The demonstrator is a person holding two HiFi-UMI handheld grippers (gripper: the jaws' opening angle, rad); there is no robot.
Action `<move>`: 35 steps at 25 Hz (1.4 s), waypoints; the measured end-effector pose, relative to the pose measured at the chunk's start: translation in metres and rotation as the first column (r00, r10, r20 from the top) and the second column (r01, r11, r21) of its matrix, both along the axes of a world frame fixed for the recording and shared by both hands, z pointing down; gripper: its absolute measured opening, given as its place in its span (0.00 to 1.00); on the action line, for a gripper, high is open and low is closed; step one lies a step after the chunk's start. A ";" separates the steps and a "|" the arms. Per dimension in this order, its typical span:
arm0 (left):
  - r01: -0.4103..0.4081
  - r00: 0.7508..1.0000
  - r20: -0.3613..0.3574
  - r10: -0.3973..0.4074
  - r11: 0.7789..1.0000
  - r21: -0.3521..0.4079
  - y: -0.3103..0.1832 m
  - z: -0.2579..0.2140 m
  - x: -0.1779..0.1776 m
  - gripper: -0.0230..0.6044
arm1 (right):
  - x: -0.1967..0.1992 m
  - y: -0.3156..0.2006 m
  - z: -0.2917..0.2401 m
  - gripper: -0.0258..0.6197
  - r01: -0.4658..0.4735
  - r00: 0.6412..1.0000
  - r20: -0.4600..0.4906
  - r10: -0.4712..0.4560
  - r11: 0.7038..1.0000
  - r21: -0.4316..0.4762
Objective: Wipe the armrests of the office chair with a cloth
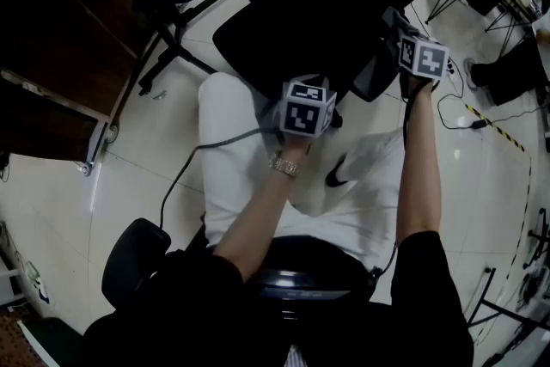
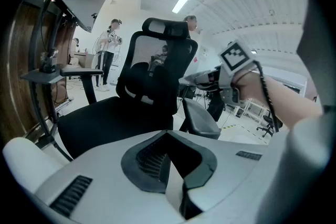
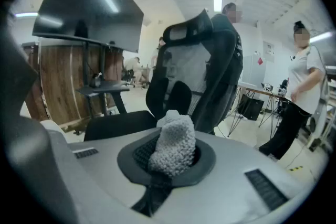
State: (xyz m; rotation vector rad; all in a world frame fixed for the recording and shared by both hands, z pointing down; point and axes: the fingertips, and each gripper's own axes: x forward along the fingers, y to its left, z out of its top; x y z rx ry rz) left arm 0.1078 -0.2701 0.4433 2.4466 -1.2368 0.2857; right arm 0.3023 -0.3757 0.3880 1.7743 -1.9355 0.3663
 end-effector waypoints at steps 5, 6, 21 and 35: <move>-0.022 1.000 0.007 0.022 1.000 -0.007 0.005 0.003 0.002 0.03 | 0.061 -0.030 0.054 0.08 -0.076 0.988 -0.150 0.046 0.977 -0.198; -0.021 1.000 0.007 0.021 1.000 -0.007 0.005 0.003 0.001 0.03 | 0.059 -0.034 0.064 0.08 -0.050 0.987 -0.160 0.015 0.976 -0.212; -0.021 1.000 -0.005 0.021 1.000 -0.002 0.002 0.003 -0.001 0.03 | -0.030 0.034 0.090 0.08 0.246 0.955 -0.111 -0.275 0.944 -0.222; -0.022 1.000 -0.016 0.023 1.000 0.014 0.007 -0.007 -0.003 0.03 | -0.124 0.142 0.044 0.08 0.609 0.793 0.081 -0.604 0.789 -0.080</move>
